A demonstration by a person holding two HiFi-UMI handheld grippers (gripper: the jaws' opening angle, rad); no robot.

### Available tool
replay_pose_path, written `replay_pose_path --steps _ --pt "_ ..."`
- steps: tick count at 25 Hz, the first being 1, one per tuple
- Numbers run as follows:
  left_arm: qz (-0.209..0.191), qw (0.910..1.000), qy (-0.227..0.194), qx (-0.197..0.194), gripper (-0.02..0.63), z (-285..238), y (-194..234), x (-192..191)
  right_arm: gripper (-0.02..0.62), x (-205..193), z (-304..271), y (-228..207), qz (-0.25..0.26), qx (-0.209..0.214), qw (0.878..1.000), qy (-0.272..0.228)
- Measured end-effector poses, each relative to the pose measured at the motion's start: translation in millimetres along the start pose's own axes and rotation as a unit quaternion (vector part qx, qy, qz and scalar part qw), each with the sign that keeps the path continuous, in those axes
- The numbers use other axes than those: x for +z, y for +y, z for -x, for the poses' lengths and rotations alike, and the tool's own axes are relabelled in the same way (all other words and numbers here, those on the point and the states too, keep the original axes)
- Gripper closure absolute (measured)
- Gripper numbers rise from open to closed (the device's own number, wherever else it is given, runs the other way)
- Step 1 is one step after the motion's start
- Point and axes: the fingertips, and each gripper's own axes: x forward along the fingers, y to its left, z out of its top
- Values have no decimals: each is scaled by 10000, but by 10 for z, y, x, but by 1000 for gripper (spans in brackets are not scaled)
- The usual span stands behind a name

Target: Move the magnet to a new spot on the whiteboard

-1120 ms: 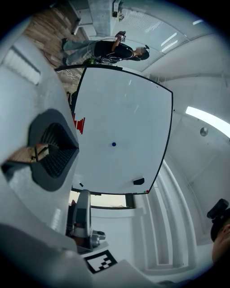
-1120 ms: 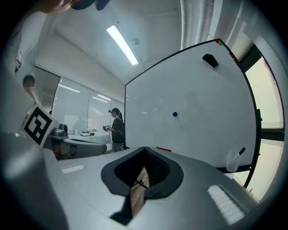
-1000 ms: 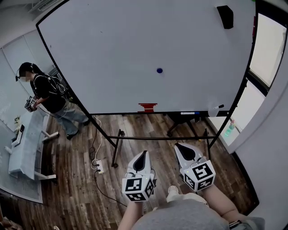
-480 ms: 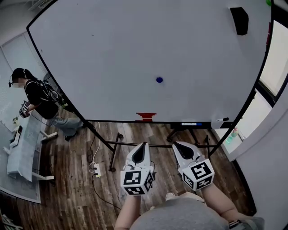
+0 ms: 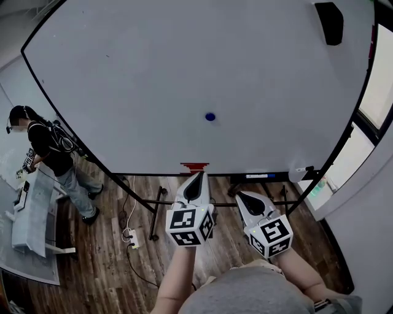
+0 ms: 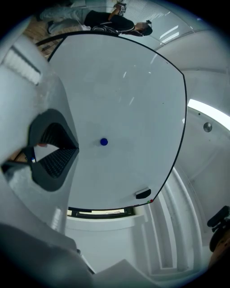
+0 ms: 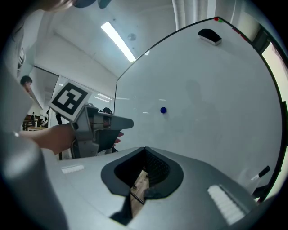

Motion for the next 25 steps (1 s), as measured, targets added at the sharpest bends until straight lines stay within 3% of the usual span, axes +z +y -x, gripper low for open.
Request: replay_pose_path --steps 12,25 --pt "-235 9996 -180 -19 600 -594 -16 426 594 -55 43 -169 -95 -171 9998 3" --pt "-561 9977 -323 213 502 -1154 84 575 594 -142 36 -431 -199 -567 9982 68"
